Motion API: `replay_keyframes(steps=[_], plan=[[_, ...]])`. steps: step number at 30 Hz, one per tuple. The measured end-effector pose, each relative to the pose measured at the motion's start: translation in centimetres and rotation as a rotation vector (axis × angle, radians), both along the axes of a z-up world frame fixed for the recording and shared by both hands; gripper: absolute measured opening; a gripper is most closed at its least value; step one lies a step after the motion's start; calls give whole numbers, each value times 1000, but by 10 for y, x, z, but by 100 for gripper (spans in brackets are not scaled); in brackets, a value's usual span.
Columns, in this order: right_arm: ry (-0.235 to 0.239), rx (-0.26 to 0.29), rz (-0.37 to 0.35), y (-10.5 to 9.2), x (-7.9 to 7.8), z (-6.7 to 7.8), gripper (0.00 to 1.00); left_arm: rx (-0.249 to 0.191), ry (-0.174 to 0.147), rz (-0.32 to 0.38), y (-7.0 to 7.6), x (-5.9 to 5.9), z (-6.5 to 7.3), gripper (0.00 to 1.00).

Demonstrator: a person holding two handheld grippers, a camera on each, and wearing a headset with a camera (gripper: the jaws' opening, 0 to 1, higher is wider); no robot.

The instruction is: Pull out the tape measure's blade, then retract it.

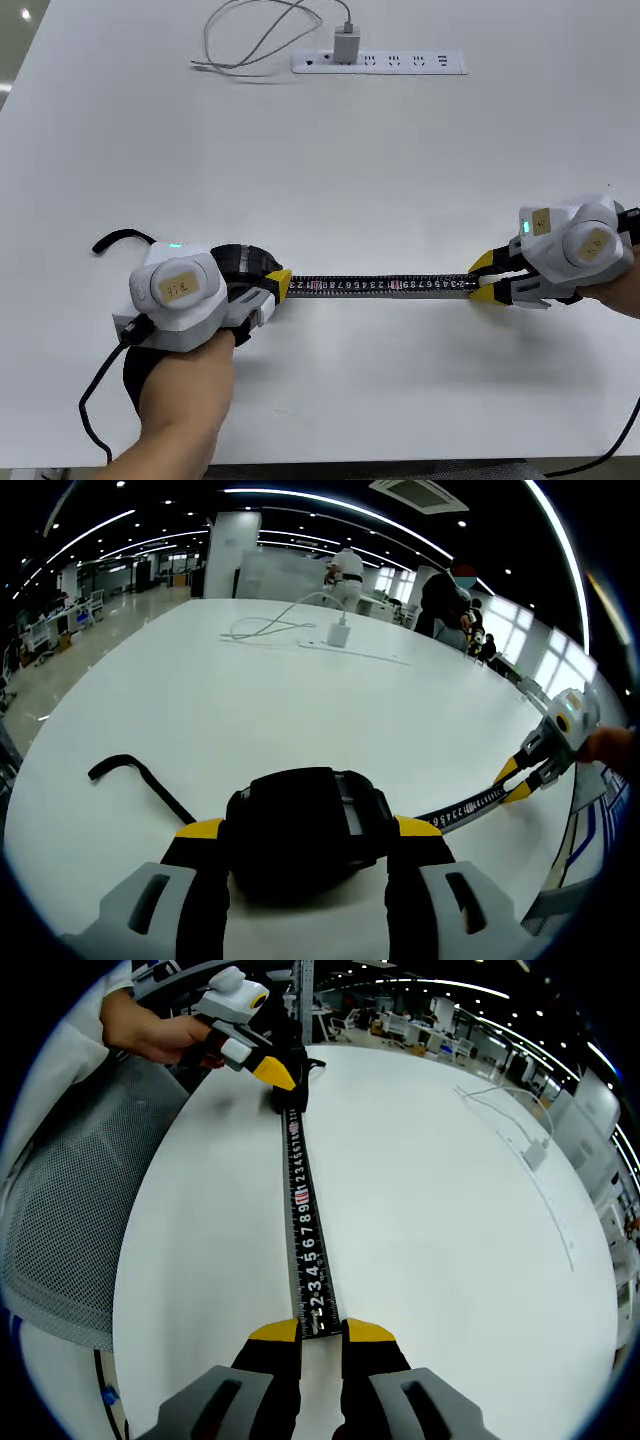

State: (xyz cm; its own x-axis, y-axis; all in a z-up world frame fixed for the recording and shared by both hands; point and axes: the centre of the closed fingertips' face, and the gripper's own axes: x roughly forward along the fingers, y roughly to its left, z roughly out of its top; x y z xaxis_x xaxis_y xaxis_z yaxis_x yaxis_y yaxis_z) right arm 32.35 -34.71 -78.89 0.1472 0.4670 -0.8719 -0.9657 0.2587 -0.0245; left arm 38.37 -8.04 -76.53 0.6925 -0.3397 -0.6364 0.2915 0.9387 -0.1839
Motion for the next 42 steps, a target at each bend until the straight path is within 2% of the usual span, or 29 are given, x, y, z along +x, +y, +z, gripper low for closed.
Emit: replay_keyframes(steps=[14, 22, 42], plan=[[-9, -4, 8, 2, 1, -1, 10, -2, 8, -9, -1, -1, 1, 58], [-19, 10, 32, 20, 5, 3, 10, -15, 9, -11, 0, -2, 1, 58], [-21, 59, 36, 47, 14, 6, 10, -53, 19, -7, 0, -3, 1, 58]])
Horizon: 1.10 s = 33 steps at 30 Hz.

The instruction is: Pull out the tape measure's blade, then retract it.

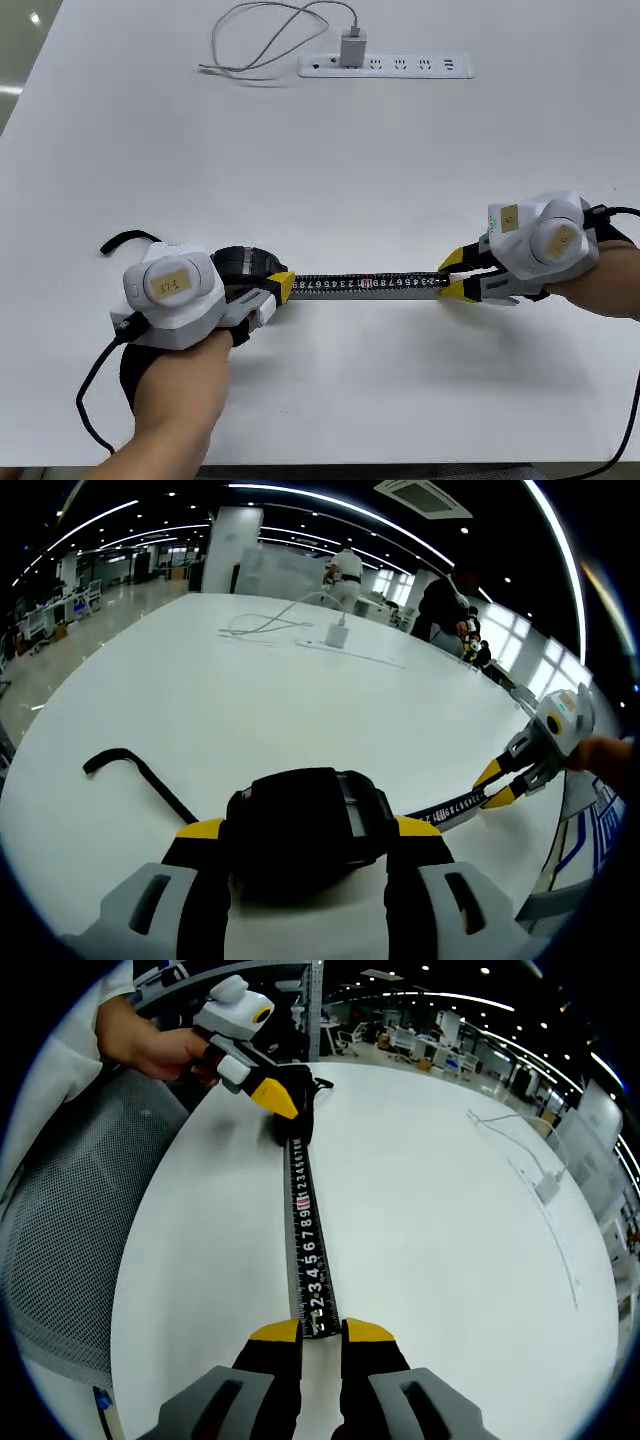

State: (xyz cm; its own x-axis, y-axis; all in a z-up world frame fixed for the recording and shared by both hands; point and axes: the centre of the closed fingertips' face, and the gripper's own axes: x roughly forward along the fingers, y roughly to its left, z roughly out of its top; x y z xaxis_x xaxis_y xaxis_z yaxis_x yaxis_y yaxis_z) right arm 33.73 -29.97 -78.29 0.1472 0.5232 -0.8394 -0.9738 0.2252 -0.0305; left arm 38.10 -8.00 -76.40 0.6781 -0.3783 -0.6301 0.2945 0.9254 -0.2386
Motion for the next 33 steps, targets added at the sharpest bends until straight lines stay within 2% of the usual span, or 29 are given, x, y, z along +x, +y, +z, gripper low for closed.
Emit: replay_keyframes(steps=[16, 33], plan=[[5, 47, 12, 27, 5, 2, 10, -28, 13, 10, 2, 1, 0, 58], [11, 82, 24, 50, 8, -1, 10, -29, 13, 7, 2, 1, 0, 58]])
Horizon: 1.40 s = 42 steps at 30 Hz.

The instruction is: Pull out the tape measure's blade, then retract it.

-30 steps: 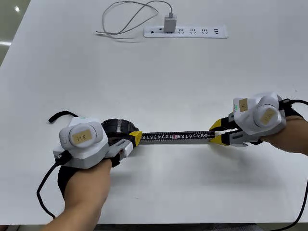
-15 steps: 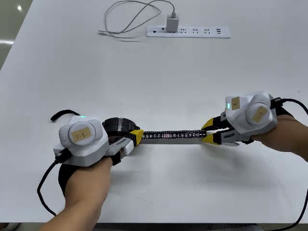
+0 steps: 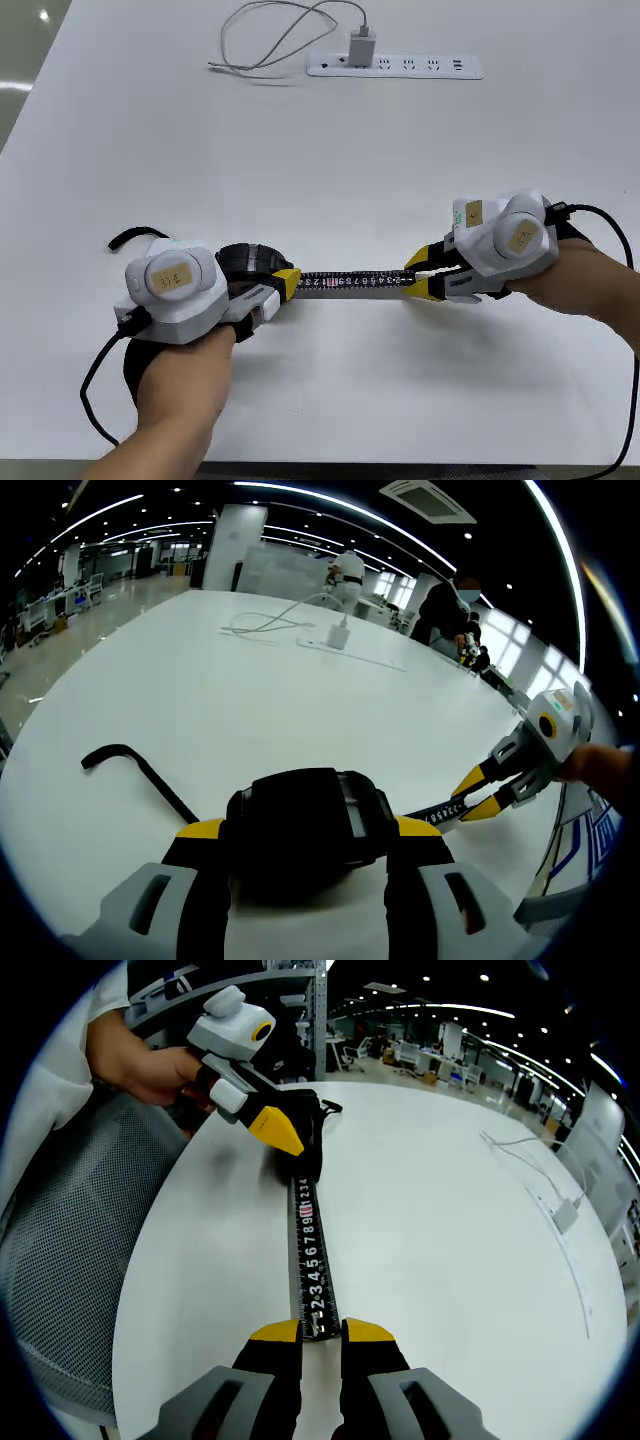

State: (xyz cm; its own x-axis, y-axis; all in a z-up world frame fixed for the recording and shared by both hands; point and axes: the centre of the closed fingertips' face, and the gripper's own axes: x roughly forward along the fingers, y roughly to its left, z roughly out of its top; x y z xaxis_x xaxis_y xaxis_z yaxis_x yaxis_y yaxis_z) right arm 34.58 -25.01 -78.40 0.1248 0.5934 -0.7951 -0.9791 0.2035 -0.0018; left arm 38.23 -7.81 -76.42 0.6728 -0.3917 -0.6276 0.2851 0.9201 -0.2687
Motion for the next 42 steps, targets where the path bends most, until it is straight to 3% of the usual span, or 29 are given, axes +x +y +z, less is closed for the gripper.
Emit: replay_keyframes(steps=[42], plan=[[13, 86, 46, 75, 7, -2, 10, -24, 5, 3, 1, 1, 1, 59]])
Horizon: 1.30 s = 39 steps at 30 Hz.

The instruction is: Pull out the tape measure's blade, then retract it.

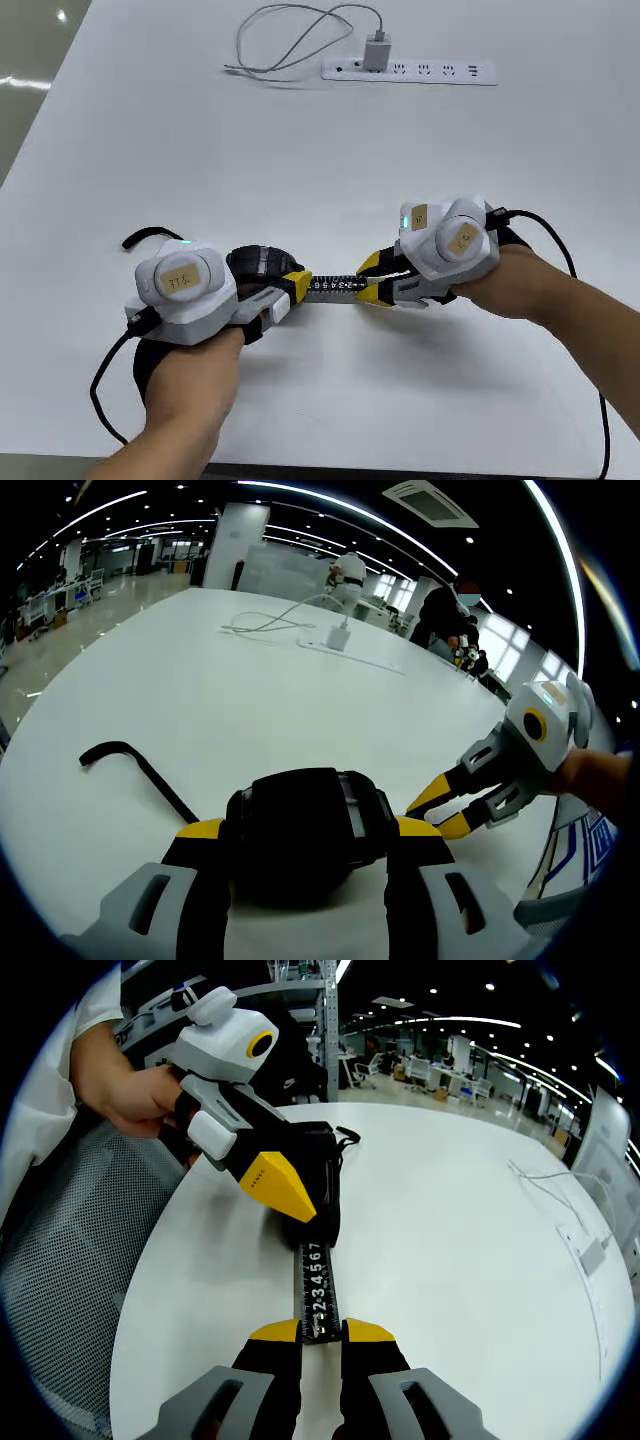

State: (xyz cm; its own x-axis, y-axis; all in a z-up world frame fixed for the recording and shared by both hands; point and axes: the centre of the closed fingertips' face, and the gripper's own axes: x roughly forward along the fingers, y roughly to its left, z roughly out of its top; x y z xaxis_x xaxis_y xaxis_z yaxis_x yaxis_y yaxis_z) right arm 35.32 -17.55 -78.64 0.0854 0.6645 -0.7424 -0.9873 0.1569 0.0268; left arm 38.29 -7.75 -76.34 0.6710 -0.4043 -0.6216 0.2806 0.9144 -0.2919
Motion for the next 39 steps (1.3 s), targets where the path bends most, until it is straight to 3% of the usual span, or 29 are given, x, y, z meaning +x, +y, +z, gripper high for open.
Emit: replay_keyframes(steps=[39], plan=[[17, 58, 8, 51, 5, -3, 11, -1, 0, 2, 0, 1, -1, 59]])
